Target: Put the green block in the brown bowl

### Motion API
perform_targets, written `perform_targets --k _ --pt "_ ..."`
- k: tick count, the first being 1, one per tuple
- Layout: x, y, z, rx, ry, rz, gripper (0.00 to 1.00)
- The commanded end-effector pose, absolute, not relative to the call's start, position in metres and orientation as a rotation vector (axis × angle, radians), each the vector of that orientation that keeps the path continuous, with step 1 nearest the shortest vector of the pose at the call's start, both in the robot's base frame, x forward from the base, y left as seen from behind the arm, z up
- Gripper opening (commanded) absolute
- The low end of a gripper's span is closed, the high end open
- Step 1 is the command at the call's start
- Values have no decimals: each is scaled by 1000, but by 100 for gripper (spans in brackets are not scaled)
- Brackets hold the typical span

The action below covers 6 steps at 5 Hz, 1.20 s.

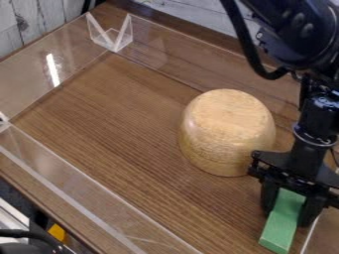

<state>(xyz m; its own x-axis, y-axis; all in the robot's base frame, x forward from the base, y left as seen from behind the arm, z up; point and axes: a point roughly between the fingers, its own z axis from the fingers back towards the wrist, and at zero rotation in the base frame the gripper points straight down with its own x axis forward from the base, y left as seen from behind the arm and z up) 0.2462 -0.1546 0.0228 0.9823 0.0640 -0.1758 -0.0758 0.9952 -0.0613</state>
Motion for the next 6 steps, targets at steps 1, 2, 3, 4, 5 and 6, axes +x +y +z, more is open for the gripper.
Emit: perform_targets --k 1,2,3,4,5,6 --pt "252 -154 38 -91 134 80 0" --pt "252 -151 43 -90 135 86 0" --pt "249 -150 47 -86 136 66 0" --pt "246 -148 52 -85 137 47 0" --pt "240 -151 52 -84 137 51 0" --pt "234 -153 52 -84 136 53 0"
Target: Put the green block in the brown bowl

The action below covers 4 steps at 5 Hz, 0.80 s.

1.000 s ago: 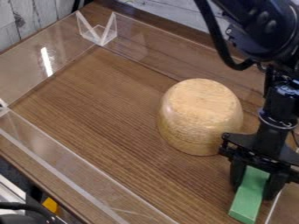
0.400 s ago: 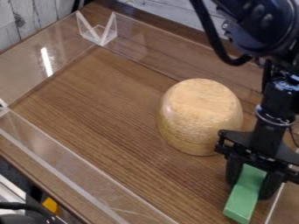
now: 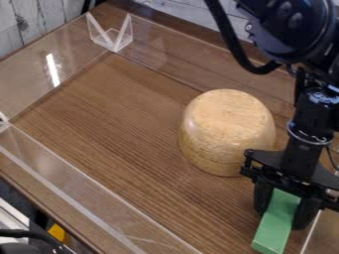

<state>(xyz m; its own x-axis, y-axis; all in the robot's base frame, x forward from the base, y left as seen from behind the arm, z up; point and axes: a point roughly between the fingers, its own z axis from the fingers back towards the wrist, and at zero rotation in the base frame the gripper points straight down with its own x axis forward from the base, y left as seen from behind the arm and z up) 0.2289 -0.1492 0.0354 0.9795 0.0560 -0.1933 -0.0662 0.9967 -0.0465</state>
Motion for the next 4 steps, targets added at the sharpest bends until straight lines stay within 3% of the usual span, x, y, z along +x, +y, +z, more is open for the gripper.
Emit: perform_targets --k 1,4 --pt "232 -152 64 -86 135 83 0" --pt "242 -151 147 -132 30 238 0"
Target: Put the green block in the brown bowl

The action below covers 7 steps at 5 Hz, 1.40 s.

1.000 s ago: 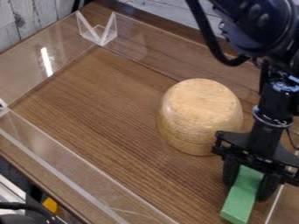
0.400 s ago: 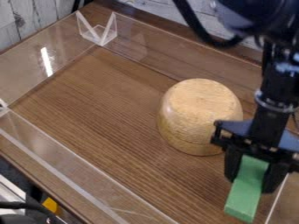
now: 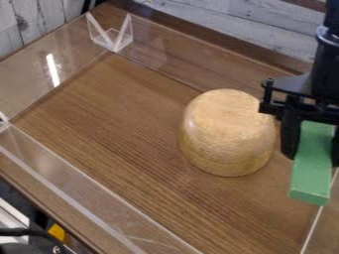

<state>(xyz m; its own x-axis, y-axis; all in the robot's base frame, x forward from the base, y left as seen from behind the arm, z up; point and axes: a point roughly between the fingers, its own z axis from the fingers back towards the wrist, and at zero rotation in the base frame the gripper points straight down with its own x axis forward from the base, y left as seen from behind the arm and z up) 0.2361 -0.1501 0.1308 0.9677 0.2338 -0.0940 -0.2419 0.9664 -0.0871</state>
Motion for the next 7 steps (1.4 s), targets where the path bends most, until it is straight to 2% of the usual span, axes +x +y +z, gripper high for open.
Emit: perform_targets --k 1,3,6,7 --pt "245 -122 142 -121 15 229 0" --pt "256 -55 128 -93 -38 261 0" --pt "295 -26 72 -60 -107 44 0" --pt "296 -35 72 -60 -114 49 0"
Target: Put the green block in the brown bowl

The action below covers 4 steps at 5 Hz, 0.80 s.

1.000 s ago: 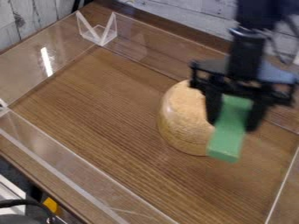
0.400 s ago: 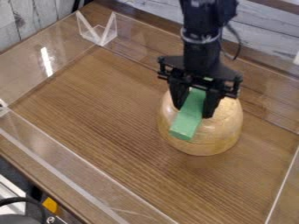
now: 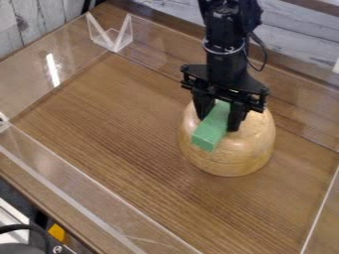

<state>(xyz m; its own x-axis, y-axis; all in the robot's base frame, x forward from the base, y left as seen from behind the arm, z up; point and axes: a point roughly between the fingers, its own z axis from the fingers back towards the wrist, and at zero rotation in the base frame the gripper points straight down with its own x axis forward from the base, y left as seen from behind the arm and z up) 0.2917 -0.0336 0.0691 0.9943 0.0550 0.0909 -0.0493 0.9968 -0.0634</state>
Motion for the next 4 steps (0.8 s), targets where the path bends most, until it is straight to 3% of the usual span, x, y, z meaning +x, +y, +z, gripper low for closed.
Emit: perform_targets --k 1,4 --pt "292 -44 74 -59 -117 54 0" --pt "281 -60 67 -62 -114 85 0"
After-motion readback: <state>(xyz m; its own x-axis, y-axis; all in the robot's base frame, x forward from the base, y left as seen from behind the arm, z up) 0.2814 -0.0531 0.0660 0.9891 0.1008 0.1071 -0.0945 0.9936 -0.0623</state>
